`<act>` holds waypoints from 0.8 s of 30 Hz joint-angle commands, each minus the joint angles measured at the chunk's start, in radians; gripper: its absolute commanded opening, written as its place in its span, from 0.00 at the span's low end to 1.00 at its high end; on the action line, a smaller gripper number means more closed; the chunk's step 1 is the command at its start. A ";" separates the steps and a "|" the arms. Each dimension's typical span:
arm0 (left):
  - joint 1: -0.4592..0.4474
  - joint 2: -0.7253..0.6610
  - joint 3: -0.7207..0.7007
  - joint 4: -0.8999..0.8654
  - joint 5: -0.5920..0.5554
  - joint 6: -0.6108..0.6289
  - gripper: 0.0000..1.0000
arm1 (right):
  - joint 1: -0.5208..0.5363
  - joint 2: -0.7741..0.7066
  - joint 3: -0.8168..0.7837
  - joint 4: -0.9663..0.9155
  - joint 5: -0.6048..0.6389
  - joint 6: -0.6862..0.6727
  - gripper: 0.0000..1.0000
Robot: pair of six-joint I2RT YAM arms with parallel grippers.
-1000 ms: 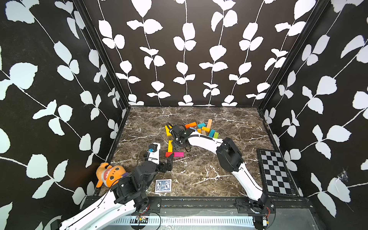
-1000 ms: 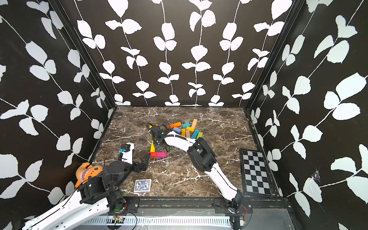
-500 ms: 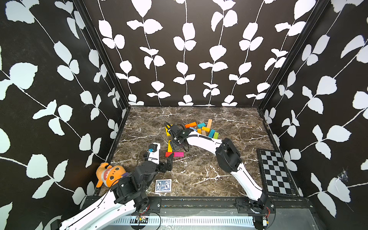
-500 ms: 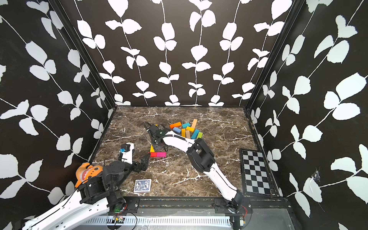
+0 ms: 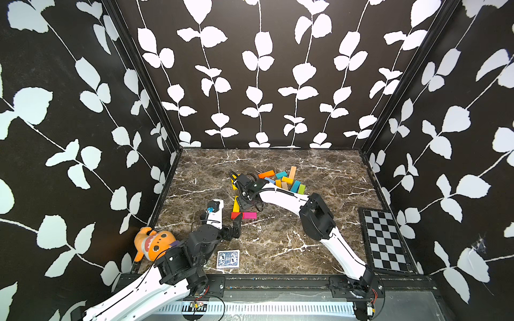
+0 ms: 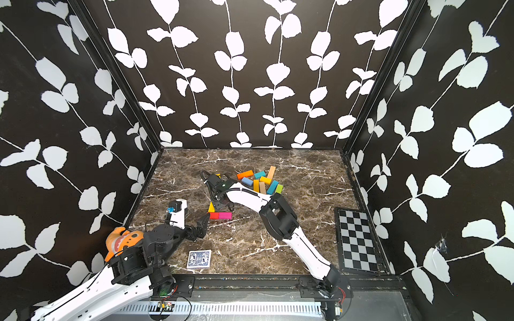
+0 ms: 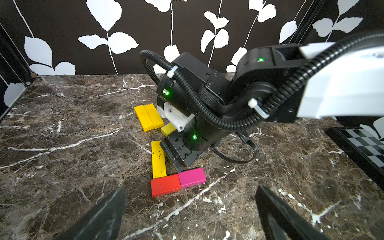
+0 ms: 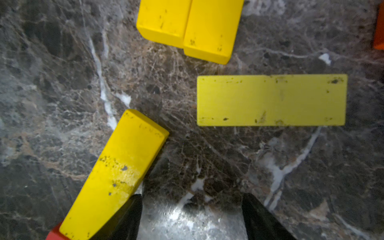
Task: Assemble the letter h with building blocks
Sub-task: Adjust the building block at the center of the board.
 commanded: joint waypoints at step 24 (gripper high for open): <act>0.006 0.017 0.003 -0.001 -0.012 0.000 0.99 | -0.030 -0.030 -0.009 0.067 0.031 0.000 0.81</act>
